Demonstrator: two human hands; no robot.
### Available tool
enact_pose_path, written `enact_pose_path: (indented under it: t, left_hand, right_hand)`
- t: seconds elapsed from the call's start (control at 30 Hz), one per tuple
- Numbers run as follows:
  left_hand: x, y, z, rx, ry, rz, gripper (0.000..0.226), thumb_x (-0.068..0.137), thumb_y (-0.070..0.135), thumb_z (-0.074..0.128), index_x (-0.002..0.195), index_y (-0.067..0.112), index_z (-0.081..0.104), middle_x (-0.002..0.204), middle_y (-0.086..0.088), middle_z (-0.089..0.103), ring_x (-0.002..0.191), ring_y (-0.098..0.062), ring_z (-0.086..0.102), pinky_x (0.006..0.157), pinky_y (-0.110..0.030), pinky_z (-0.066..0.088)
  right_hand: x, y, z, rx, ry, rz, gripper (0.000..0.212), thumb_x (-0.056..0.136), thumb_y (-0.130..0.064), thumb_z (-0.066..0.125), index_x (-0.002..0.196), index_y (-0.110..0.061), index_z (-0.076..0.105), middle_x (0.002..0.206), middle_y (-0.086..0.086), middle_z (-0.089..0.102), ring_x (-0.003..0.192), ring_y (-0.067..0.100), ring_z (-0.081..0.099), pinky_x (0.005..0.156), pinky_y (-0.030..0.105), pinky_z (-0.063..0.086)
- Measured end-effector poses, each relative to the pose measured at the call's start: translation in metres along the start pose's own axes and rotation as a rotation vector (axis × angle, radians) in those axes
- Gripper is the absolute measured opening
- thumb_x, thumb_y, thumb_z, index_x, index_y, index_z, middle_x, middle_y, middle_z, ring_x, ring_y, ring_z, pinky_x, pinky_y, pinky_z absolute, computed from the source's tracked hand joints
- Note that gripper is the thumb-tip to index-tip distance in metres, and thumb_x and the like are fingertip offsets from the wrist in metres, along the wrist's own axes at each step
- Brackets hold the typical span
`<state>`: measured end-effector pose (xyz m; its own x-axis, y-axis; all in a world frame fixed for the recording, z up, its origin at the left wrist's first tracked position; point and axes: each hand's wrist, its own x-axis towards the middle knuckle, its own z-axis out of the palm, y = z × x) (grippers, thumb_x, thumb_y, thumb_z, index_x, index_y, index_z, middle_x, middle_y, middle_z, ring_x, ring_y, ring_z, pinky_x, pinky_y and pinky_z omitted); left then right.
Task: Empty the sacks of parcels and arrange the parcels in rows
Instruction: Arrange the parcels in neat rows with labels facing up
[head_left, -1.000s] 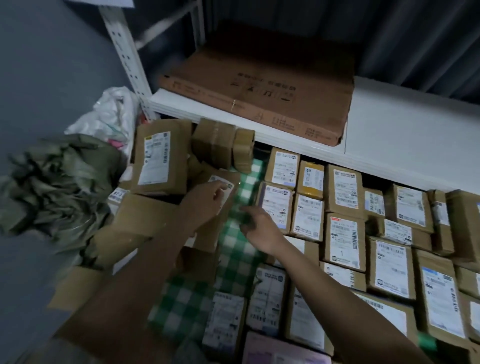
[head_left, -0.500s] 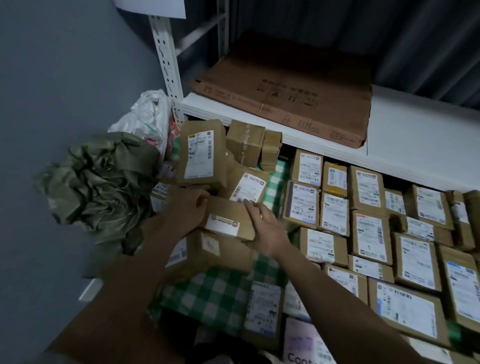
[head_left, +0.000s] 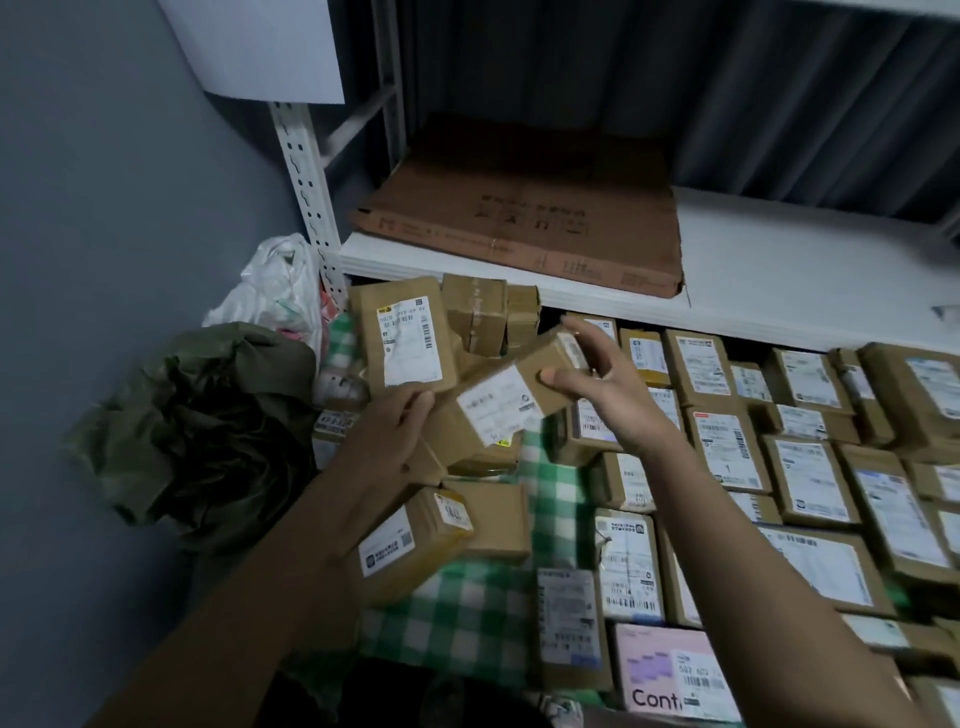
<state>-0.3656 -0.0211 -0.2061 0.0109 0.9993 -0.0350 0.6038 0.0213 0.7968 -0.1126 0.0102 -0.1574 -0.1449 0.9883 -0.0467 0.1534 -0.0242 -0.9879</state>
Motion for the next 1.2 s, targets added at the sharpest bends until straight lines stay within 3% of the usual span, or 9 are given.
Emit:
enact_pose_path:
  t: [0.13,0.27,0.53,0.73,0.8,0.9,1.0,1.1,1.2]
  left_hand:
    - [0.001,0.024,-0.002,-0.109,-0.049,0.056,0.032,0.098,0.035,0.05,0.123,0.017,0.057,0.117,0.0,0.061,0.105,-0.013,0.056,0.091,-0.032,0.046]
    - [0.014,0.036,0.001,-0.099,-0.201,0.087,0.082,0.072,0.073,0.059,0.139,0.028,0.043,0.134,0.007,0.055,0.118,-0.009,0.055,0.101,-0.038,0.047]
    - [0.022,0.082,0.008,-0.354,-0.502,0.04,0.098,0.063,0.068,0.071,0.146,0.033,0.033,0.137,0.015,0.052,0.123,-0.007,0.051,0.105,-0.036,0.042]
    - [0.029,0.087,0.046,-0.442,-0.421,-0.092,0.107,0.056,0.067,0.076,0.145,0.034,0.027,0.135,0.013,0.052,0.117,-0.013,0.056,0.102,-0.043,0.045]
    - [0.027,0.085,0.06,-0.465,-0.379,-0.148,0.104,0.065,0.062,0.074,0.148,0.032,0.019,0.137,0.01,0.045,0.12,-0.018,0.053,0.103,-0.045,0.045]
    - [0.023,0.078,0.077,-0.492,-0.354,-0.146,0.106,0.058,0.059,0.077,0.144,0.029,0.023,0.138,0.006,0.05,0.118,-0.016,0.055,0.101,-0.046,0.046]
    - [0.02,0.063,0.084,-0.482,-0.341,-0.155,0.077,0.077,0.042,0.076,0.137,0.031,0.029,0.131,0.012,0.052,0.113,-0.009,0.054,0.096,-0.036,0.045]
    - [0.017,0.046,0.088,-0.48,-0.292,-0.178,0.049,0.083,0.031,0.073,0.119,0.036,0.04,0.116,0.014,0.058,0.102,-0.005,0.056,0.093,-0.032,0.045]
    - [0.016,0.035,0.084,-0.504,-0.26,-0.209,0.06,0.081,0.035,0.074,0.128,0.031,0.037,0.123,0.009,0.06,0.109,-0.01,0.058,0.1,-0.038,0.045]
  right_hand:
    - [0.005,-0.033,0.004,0.025,0.207,-0.058,0.051,0.086,-0.029,0.072,0.133,-0.028,0.054,0.113,-0.017,0.055,0.095,-0.006,0.058,0.067,0.005,0.046]
    - [0.01,-0.056,0.006,-0.04,0.264,-0.078,0.046,0.085,-0.038,0.071,0.128,-0.026,0.06,0.123,-0.004,0.06,0.102,0.005,0.062,0.068,0.009,0.047]
    - [0.002,-0.069,-0.014,-0.076,0.041,-0.097,0.044,0.074,-0.041,0.072,0.117,-0.032,0.067,0.121,-0.005,0.064,0.106,0.015,0.064,0.095,0.036,0.052]
    - [-0.015,-0.033,-0.018,-0.118,0.126,0.057,0.092,0.077,-0.053,0.074,0.15,-0.043,0.018,0.152,-0.005,0.031,0.133,0.017,0.037,0.104,0.039,0.039]
    - [-0.031,-0.004,-0.015,-0.125,-0.012,0.197,0.106,0.075,-0.052,0.076,0.152,-0.041,0.004,0.151,-0.004,0.032,0.132,0.017,0.041,0.106,0.04,0.041]
    - [-0.048,0.042,-0.011,-0.094,-0.093,0.289,0.096,0.078,-0.036,0.079,0.151,-0.031,0.017,0.138,-0.01,0.048,0.113,0.001,0.054,0.089,0.018,0.049]
    - [-0.052,0.071,0.0,-0.16,-0.068,0.344,0.108,0.06,-0.058,0.086,0.148,-0.034,0.028,0.14,-0.008,0.05,0.124,0.013,0.053,0.103,0.036,0.047]
    - [-0.057,0.084,0.013,-0.132,-0.057,0.345,0.073,0.074,-0.043,0.082,0.133,-0.034,0.041,0.124,-0.011,0.059,0.107,-0.001,0.057,0.093,0.023,0.049]
    - [-0.058,0.084,0.021,-0.114,-0.04,0.314,0.062,0.083,-0.031,0.076,0.132,-0.035,0.04,0.116,-0.012,0.062,0.098,-0.006,0.057,0.076,0.01,0.046]
